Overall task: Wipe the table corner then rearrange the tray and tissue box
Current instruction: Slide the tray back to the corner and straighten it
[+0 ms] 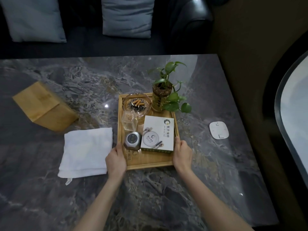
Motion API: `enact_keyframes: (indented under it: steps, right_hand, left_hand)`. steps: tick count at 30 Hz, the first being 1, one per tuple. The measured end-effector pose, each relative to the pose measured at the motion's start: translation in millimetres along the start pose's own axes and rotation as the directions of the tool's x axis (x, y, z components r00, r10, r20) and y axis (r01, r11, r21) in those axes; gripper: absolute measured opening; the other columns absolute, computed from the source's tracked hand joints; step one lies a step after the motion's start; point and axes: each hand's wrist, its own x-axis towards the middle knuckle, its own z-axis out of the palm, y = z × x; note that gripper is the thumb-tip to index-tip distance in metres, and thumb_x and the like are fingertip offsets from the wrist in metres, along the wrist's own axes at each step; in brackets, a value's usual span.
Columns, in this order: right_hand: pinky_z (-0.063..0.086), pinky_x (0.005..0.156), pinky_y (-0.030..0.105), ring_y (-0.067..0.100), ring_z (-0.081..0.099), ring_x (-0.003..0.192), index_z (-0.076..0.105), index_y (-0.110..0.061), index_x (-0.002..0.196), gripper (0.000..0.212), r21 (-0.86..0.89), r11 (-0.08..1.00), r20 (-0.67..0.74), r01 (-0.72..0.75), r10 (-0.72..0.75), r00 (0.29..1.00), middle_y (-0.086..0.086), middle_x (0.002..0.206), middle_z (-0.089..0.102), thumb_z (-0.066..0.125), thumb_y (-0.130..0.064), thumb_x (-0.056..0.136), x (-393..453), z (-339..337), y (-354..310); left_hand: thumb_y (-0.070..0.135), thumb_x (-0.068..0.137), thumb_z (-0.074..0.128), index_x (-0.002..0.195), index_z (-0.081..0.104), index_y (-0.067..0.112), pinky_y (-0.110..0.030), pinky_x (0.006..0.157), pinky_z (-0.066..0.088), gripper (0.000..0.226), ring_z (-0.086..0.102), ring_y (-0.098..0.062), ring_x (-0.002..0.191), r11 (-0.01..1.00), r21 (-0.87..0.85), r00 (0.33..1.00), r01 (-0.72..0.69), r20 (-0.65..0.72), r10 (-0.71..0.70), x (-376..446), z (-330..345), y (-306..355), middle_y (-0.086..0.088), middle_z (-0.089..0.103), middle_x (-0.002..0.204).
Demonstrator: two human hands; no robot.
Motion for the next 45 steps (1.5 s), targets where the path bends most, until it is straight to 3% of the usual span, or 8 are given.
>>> enact_keyframes:
  steps: [3, 5, 8, 15, 23, 28, 39, 45]
  right_hand:
    - [0.036, 0.065, 0.034, 0.030, 0.059, 0.081, 0.054, -0.007, 0.079, 0.045, 0.004, 0.999, -0.022, 0.042, -0.042, 0.999, 0.015, 0.086, 0.066, 0.031, -0.040, 0.098, 8, -7, 2]
    - [0.037, 0.066, 0.035, 0.031, 0.060, 0.081, 0.058, -0.004, 0.083, 0.046, 0.026, 0.998, -0.025, 0.059, -0.058, 0.998, 0.016, 0.087, 0.066, 0.032, -0.040, 0.098, 14, -14, 4]
    - [0.038, 0.065, 0.035, 0.029, 0.060, 0.081, 0.058, -0.006, 0.083, 0.046, 0.047, 0.996, -0.034, 0.077, -0.075, 0.997, 0.013, 0.085, 0.066, 0.031, -0.041, 0.098, 22, -28, 6]
    - [0.035, 0.066, 0.032, 0.026, 0.057, 0.077, 0.057, -0.008, 0.079, 0.044, 0.023, 0.993, -0.103, 0.112, -0.109, 0.989, 0.014, 0.085, 0.066, 0.034, -0.040, 0.098, 45, -71, 16]
    - [0.034, 0.061, 0.030, 0.024, 0.057, 0.073, 0.064, -0.002, 0.091, 0.049, -0.023, 0.988, -0.157, 0.152, -0.154, 0.976, 0.013, 0.084, 0.067, 0.032, -0.039, 0.098, 71, -124, 45]
    - [0.027, 0.060, 0.029, 0.034, 0.061, 0.080, 0.061, 0.000, 0.082, 0.044, 0.007, 0.989, -0.188, 0.148, -0.144, 0.972, 0.020, 0.083, 0.067, 0.037, -0.033, 0.098, 79, -151, 67]
    - [0.035, 0.060, 0.027, 0.036, 0.066, 0.084, 0.066, 0.003, 0.093, 0.047, 0.084, 0.990, -0.178, 0.113, -0.097, 0.979, 0.021, 0.090, 0.071, 0.036, -0.034, 0.098, 87, -177, 113]
    - [0.035, 0.061, 0.026, 0.034, 0.066, 0.085, 0.065, 0.001, 0.095, 0.048, 0.086, 0.995, -0.147, 0.045, -0.032, 0.989, 0.019, 0.094, 0.071, 0.035, -0.036, 0.098, 89, -176, 126]
  left_hand:
    - [0.038, 0.098, 0.026, 0.107, 0.062, -0.002, -0.038, 0.084, 0.041, 0.055, 0.057, -0.037, 0.100, 1.000, -0.025, 1.000, 0.002, -0.014, -0.002, -4, 9, 2, -0.025, 0.064, 0.107]
    - [0.037, 0.098, 0.027, 0.115, 0.058, -0.001, -0.039, 0.090, 0.041, 0.053, 0.056, -0.038, 0.106, 1.000, -0.022, 1.000, -0.012, -0.022, 0.011, -7, 13, 9, -0.025, 0.062, 0.113]
    - [0.035, 0.098, 0.028, 0.103, 0.061, -0.006, -0.039, 0.082, 0.040, 0.053, 0.058, -0.037, 0.098, 0.998, 0.003, 0.997, -0.062, -0.053, 0.062, -12, 20, 23, -0.027, 0.064, 0.105]
    - [0.039, 0.097, 0.027, 0.076, 0.058, 0.003, -0.027, 0.053, 0.033, 0.052, 0.052, -0.024, 0.069, 0.994, -0.052, 0.995, -0.097, -0.042, 0.095, -32, 52, 54, -0.003, 0.051, 0.062]
    - [0.039, 0.098, 0.025, 0.083, 0.062, 0.000, -0.032, 0.072, 0.038, 0.055, 0.055, -0.025, 0.078, 0.988, -0.116, 0.995, -0.098, -0.021, 0.096, -60, 103, 77, -0.011, 0.060, 0.081]
    - [0.038, 0.098, 0.026, 0.084, 0.061, 0.003, -0.030, 0.073, 0.036, 0.052, 0.054, -0.022, 0.078, 0.988, -0.116, 0.994, -0.105, 0.008, 0.106, -82, 129, 86, -0.007, 0.058, 0.080]
    - [0.036, 0.098, 0.028, 0.079, 0.058, 0.001, -0.030, 0.065, 0.036, 0.049, 0.052, -0.022, 0.069, 0.990, -0.048, 0.989, -0.135, 0.048, 0.137, -110, 168, 93, -0.003, 0.053, 0.066]
    - [0.034, 0.098, 0.028, 0.087, 0.062, -0.005, -0.031, 0.068, 0.037, 0.053, 0.053, -0.023, 0.073, 0.990, -0.005, 0.988, -0.144, 0.055, 0.144, -112, 178, 90, -0.015, 0.062, 0.081]
